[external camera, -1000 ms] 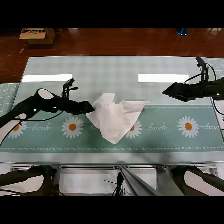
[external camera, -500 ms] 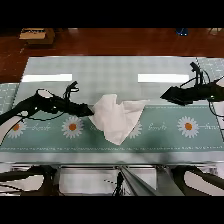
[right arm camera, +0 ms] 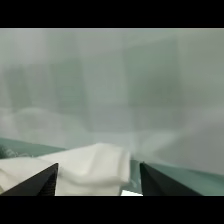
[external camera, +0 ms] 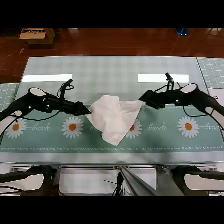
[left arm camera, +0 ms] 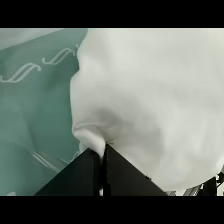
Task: Fold the shirts.
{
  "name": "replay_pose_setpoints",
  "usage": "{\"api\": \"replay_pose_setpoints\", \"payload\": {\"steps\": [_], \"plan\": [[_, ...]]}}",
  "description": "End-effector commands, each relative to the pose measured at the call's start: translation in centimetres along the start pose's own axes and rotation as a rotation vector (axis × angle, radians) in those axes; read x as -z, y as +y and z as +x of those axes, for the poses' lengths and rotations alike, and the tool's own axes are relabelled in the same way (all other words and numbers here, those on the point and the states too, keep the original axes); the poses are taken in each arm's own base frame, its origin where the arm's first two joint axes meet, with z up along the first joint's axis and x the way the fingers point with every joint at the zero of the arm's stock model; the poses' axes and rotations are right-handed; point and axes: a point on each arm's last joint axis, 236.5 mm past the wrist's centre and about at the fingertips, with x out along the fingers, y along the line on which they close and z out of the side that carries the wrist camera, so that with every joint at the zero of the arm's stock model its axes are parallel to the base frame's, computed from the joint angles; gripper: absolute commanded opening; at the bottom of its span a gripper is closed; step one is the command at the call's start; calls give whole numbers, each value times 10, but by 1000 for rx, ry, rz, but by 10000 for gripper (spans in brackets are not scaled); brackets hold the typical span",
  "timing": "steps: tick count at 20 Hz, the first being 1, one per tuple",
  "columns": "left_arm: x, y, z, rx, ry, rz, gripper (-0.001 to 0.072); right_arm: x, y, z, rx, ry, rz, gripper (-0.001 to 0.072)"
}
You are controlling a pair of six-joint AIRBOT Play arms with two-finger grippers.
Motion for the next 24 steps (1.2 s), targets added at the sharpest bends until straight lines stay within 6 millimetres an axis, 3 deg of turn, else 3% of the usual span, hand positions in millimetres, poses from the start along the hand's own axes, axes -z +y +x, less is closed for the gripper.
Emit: {"api": "replay_pose_setpoints", "payload": {"steps": [1,2,5,7,9,12,14,16,19,21,24], "plan": [[0,-1,-1,6,2,10,26,-4,19,35,-19,-70,45,584],[0,-1,-1,5,1,10,27,-1,24,41,-24,-75,51,521],[-2,-4,-1,15,-7,40,26,-3,40,43,-44,-96,16,33],[-12,-19,-10,43,-40,108,25,-15,63,24,-83,-132,-74,36],[-34,-49,-39,58,-105,210,25,-39,94,-19,-133,-223,-168,36],[-78,-117,-123,35,-292,440,25,-79,141,-119,-187,-447,-287,35],[-91,-168,-183,-5,-415,599,26,-88,174,-189,-228,-587,-366,35],[-84,-224,-229,-38,-496,769,26,-78,216,-250,-290,-689,-455,35],[-60,-285,-265,-60,-555,931,26,-44,273,-326,-381,-797,-595,34],[-45,-306,-277,-59,-588,932,26,-17,298,-362,-433,-823,-647,35],[-4,-322,-277,-38,-535,928,26,20,312,-394,-453,-822,-675,35]]}}
